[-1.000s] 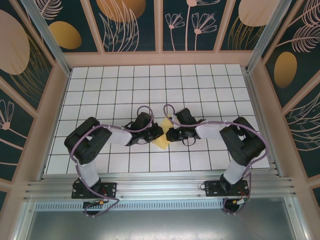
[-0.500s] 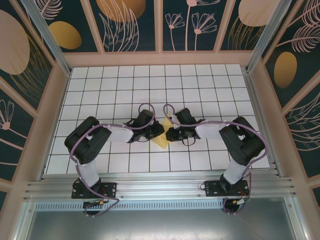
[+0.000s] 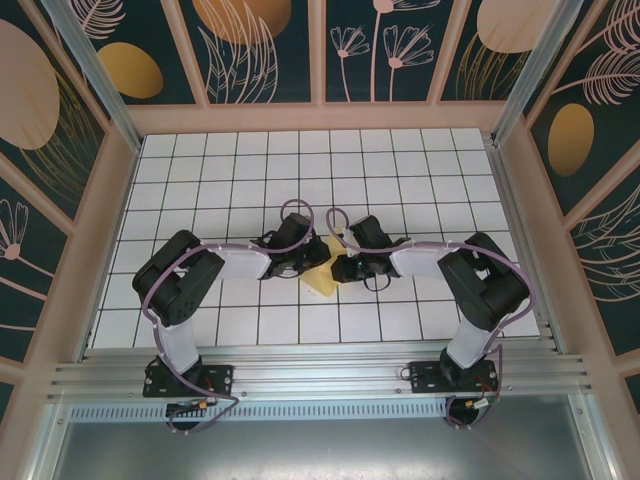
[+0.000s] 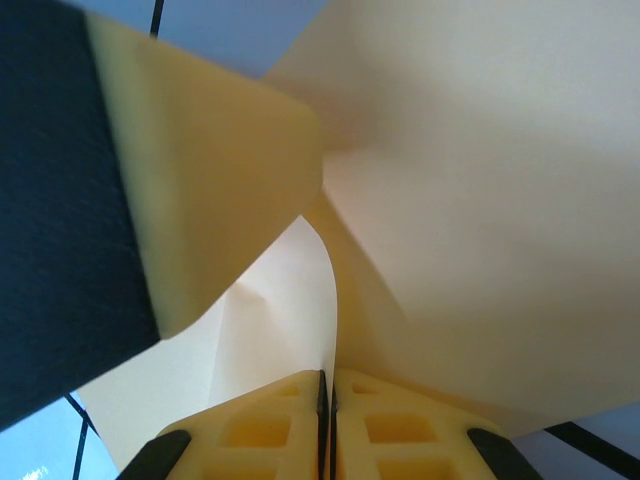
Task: Fold a paper plane with a square sheet of paper (pick it up from the middle)
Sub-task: Fold the triangle a second time at the center of the table.
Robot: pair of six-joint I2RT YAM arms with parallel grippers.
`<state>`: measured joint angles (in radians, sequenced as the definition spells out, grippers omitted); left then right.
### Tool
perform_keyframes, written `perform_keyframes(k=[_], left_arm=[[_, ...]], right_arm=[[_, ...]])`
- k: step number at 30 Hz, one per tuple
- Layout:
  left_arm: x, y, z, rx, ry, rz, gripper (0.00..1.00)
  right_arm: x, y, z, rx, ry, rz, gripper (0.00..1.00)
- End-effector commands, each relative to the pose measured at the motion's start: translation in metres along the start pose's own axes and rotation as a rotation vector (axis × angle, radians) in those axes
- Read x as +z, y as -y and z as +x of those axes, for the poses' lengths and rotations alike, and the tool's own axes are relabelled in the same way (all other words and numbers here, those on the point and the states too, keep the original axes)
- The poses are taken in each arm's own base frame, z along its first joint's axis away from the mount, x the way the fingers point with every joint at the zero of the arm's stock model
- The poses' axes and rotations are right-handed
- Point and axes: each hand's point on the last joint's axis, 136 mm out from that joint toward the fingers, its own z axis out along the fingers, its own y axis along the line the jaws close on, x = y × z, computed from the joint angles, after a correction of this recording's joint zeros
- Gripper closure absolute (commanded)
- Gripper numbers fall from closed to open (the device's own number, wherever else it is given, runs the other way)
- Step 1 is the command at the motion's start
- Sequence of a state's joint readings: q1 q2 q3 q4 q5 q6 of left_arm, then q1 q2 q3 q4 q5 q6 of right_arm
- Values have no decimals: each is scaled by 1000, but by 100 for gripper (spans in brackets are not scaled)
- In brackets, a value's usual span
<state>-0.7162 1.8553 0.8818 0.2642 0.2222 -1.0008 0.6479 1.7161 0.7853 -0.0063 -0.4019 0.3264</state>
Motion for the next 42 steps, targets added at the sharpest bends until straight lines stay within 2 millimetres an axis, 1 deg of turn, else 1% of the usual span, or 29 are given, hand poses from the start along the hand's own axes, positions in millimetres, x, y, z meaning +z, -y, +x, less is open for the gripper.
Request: perform_keyframes(k=[1,5,8,11,16,18,19,20,23,25,31,35,37,40,42], left_arm=[[7,-25,6,9,-6,-66,88],[12,-37,11,10,-15,-87,87],[10,-38,11,6,-9,-87,87],[4,-28,6,11,6,-66,86],[-11,1,-13,50,56,-19,82],[-12,6,-18,65,69,-9,82],[-11,6,-19,65,69,-11,82],[-9,5,-18,66,62,-13,82],[1,-2,-8,59,14,-11,83],[3,-7,-2,48,-4,-7,84],[5,-27,6,28,-12,-56,85],[7,-36,10,33,-21,-80,86],[7,-41,12,35,-24,-93,86],[6,-48,15,37,-29,-112,87],[6,-50,17,41,-34,-114,88]], right_arm=[[10,19,20,19,-70,70,88],[10,21,21,21,-74,75,88],[11,22,21,22,-76,80,88],[11,22,21,22,-74,81,88],[10,21,20,24,-73,80,88],[11,21,21,22,-74,79,88],[11,22,21,22,-75,81,88],[11,22,20,22,-72,81,88],[12,22,20,23,-74,81,88],[12,21,19,24,-72,79,88],[12,20,16,22,-67,75,88],[10,19,14,27,-63,77,88],[6,13,8,26,-44,63,87],[-5,3,-5,28,4,45,83],[-14,-6,-14,25,32,29,78]])
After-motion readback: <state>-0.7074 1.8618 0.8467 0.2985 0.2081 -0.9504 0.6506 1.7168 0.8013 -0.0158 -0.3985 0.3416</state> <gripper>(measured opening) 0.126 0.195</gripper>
